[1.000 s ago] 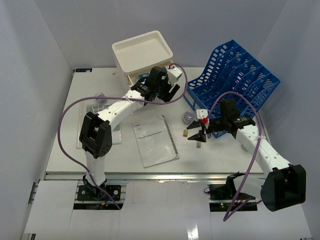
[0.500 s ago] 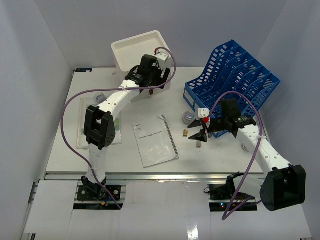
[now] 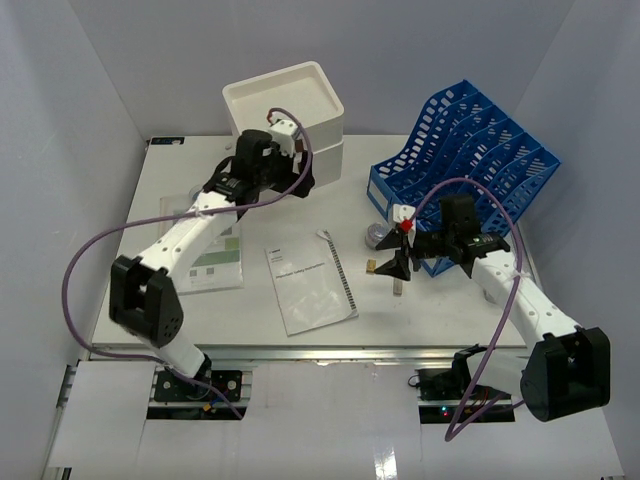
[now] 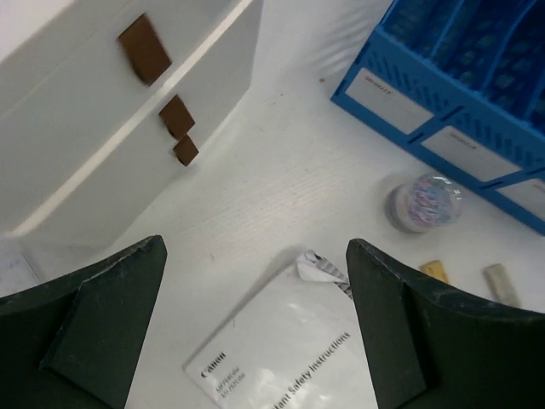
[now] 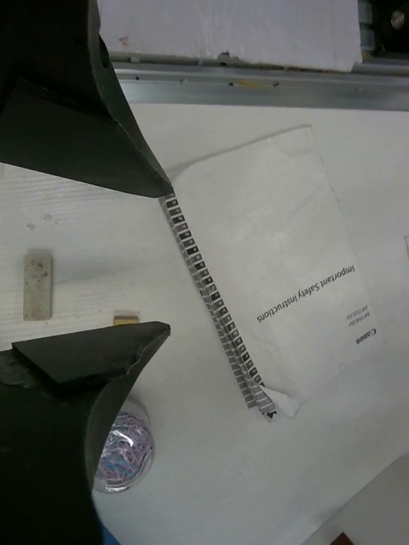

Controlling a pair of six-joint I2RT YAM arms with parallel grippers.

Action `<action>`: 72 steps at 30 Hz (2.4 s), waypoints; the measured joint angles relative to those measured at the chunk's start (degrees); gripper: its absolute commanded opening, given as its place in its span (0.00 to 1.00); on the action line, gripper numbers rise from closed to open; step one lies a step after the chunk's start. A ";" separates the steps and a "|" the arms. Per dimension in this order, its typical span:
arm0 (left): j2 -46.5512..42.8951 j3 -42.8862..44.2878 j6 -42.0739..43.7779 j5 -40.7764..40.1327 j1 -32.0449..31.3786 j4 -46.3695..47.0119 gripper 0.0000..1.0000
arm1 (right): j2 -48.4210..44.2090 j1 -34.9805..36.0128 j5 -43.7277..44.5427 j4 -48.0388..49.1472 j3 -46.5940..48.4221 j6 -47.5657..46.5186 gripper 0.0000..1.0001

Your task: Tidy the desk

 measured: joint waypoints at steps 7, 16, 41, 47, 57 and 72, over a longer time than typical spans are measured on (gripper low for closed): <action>-32.40 -24.79 -6.16 1.27 9.85 3.71 0.98 | 10.44 13.09 21.92 7.98 8.34 16.94 0.69; -49.94 -45.54 -6.19 -4.99 10.64 2.43 0.98 | 40.24 20.92 50.20 20.01 37.68 44.13 0.72; -55.56 -47.55 -6.41 -13.22 10.80 1.74 0.98 | 60.78 21.19 64.46 38.87 50.98 53.96 0.27; -55.56 -47.55 -6.41 -13.73 10.80 1.74 0.98 | 60.79 21.00 63.89 39.84 50.80 52.72 0.09; -55.38 -47.55 -6.39 -13.72 10.80 1.74 0.98 | 57.40 20.69 61.07 44.53 41.09 51.28 0.08; -55.35 -47.55 -6.41 -13.67 10.80 1.74 0.98 | 52.84 20.69 60.30 46.23 38.84 49.59 0.83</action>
